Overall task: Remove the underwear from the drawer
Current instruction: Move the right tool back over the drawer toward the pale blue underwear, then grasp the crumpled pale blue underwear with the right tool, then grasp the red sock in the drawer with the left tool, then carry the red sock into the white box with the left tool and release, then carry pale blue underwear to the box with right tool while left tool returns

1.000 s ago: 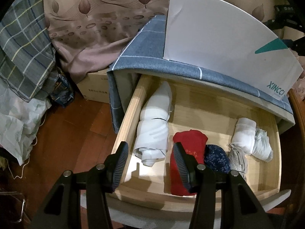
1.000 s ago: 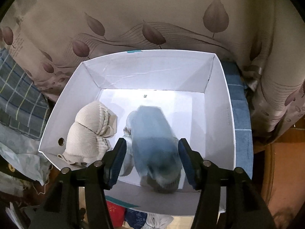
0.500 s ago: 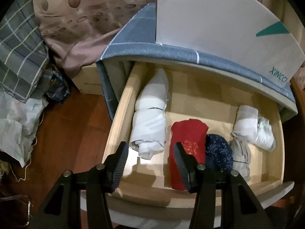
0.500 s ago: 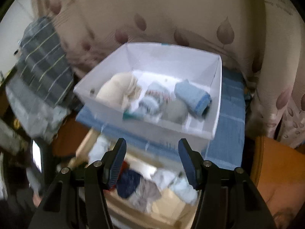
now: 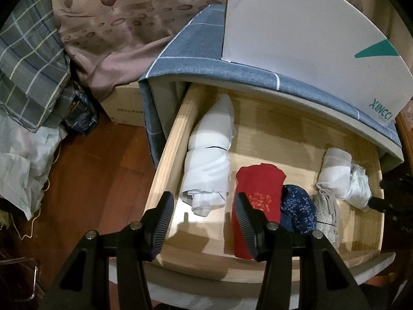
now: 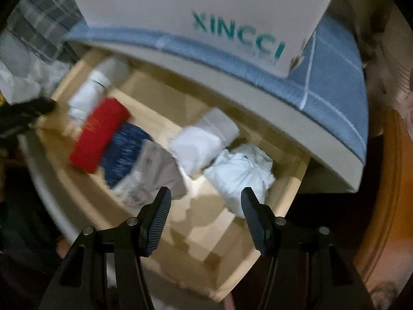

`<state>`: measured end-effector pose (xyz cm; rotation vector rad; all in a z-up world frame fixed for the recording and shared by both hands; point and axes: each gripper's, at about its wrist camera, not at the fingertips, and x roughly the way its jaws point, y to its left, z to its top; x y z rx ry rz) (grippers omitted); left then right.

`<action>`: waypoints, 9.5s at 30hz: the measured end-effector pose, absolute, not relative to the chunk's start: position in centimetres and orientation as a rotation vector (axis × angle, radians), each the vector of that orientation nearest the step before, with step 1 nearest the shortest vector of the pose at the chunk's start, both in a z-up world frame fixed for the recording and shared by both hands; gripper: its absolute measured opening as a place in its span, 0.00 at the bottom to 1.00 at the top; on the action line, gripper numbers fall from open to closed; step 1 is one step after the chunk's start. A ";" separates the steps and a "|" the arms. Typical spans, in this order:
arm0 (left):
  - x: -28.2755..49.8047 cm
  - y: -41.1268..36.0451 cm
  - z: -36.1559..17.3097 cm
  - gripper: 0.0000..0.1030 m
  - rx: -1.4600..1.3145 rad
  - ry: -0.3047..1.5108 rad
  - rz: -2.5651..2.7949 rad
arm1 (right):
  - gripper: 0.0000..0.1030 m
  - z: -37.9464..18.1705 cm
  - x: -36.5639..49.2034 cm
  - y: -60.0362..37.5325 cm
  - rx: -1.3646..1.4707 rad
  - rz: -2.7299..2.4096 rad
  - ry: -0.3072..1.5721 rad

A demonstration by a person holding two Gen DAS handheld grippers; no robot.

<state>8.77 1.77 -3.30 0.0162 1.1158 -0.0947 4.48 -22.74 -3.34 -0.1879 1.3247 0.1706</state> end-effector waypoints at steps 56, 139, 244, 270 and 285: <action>9.0 1.5 -3.6 0.49 0.003 1.136 -0.104 | 0.67 -13.9 5.7 -21.8 -0.034 0.001 1.656; 12.3 -4.6 -7.3 0.25 0.124 1.455 -0.321 | 0.48 -13.5 0.6 -25.2 0.213 -0.050 1.631; 8.4 -0.5 -3.1 0.48 0.098 1.149 -0.205 | 0.32 -11.0 0.7 -23.2 0.298 -0.124 1.482; 7.3 0.3 -2.3 0.48 0.102 1.059 -0.122 | 0.32 8.3 -0.5 -23.0 0.200 -0.065 0.906; 7.3 0.6 -2.0 0.48 0.078 1.040 -0.118 | 0.32 18.2 9.0 -21.2 0.100 -0.063 0.772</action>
